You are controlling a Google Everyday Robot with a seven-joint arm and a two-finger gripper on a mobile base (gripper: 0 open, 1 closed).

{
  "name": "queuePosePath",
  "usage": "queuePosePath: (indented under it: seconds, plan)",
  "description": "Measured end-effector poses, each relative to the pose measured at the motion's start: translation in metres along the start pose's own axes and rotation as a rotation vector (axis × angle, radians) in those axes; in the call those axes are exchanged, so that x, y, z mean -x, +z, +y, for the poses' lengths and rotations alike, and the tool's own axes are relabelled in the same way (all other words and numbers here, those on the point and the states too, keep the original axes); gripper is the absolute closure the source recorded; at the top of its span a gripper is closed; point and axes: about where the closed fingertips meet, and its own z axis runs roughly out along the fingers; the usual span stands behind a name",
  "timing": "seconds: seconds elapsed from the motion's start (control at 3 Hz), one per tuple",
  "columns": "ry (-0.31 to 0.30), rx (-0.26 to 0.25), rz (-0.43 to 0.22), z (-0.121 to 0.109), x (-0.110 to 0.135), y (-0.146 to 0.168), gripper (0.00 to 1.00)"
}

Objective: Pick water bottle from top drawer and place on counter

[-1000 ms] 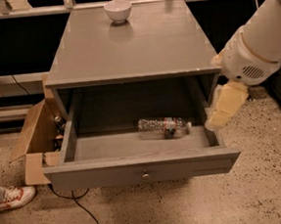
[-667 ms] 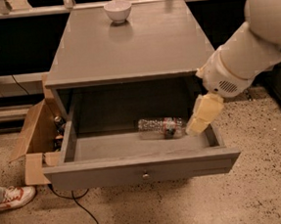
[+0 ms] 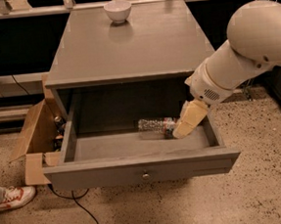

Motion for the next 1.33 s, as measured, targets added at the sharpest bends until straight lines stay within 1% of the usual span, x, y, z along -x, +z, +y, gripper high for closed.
queuePosePath:
  seconds: [0.33,0.67,1.0,1.33]
  plan:
    - [-0.016,-0.011,0.017,-0.004,-0.001,0.023,0.00]
    - [-0.041,-0.023,-0.005,-0.016,-0.001,0.055,0.00]
    - [-0.058,-0.020,-0.041,-0.034,0.000,0.099,0.00]
    - [-0.053,-0.002,-0.062,-0.044,-0.001,0.126,0.00]
